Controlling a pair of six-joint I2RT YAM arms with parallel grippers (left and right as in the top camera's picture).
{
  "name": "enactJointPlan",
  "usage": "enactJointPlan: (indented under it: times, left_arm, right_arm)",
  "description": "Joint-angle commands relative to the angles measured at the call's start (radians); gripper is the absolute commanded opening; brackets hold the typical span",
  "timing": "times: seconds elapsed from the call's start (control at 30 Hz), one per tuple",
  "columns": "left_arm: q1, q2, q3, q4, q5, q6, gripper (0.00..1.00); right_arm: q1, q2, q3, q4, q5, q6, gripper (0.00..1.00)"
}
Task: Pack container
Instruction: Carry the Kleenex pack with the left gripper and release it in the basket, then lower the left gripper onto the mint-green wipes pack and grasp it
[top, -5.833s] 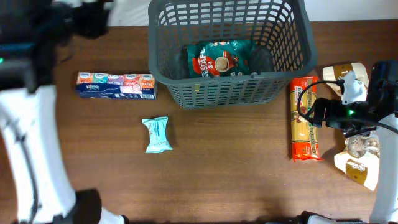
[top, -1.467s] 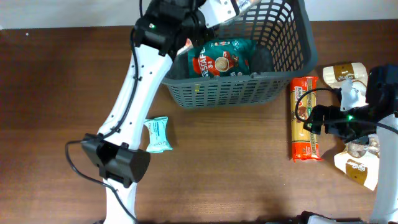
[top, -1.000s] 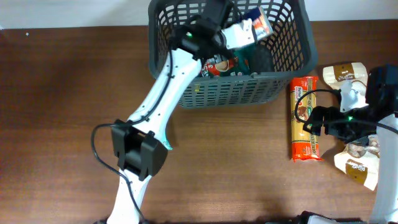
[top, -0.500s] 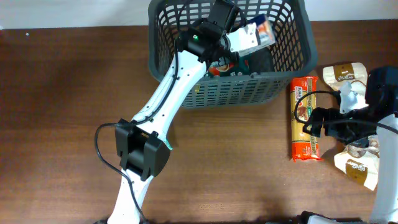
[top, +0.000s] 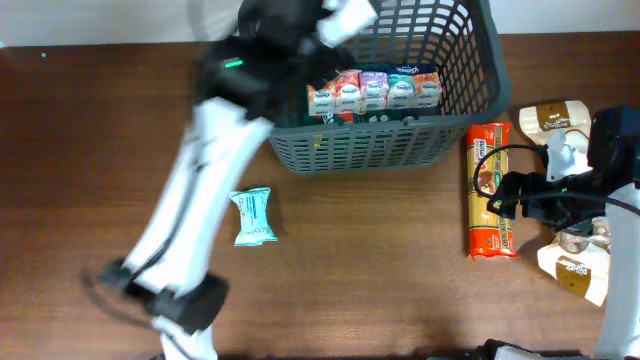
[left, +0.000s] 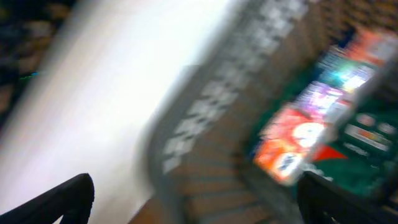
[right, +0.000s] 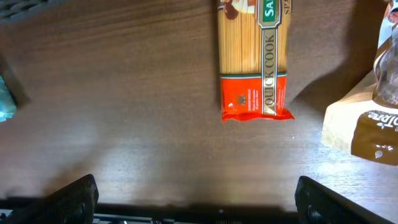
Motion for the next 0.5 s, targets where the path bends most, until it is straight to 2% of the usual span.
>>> enactJointPlan:
  times: [0.0, 0.27, 0.47]
  left_arm:
    - [0.078, -0.129, 0.024, -0.026, -0.065, -0.108, 1.00]
    - [0.260, -0.262, 0.023, -0.157, -0.057, -0.210, 1.00]
    - [0.355, -0.267, -0.031, -0.322, 0.011, -0.406, 1.00]
  right_arm:
    - [-0.005, 0.001, 0.016, 0.006, -0.017, -0.013, 0.99]
    - [-0.005, 0.001, 0.016, 0.032, -0.017, -0.013, 0.99]
    - [-0.005, 0.001, 0.016, 0.034, -0.017, -0.013, 0.99]
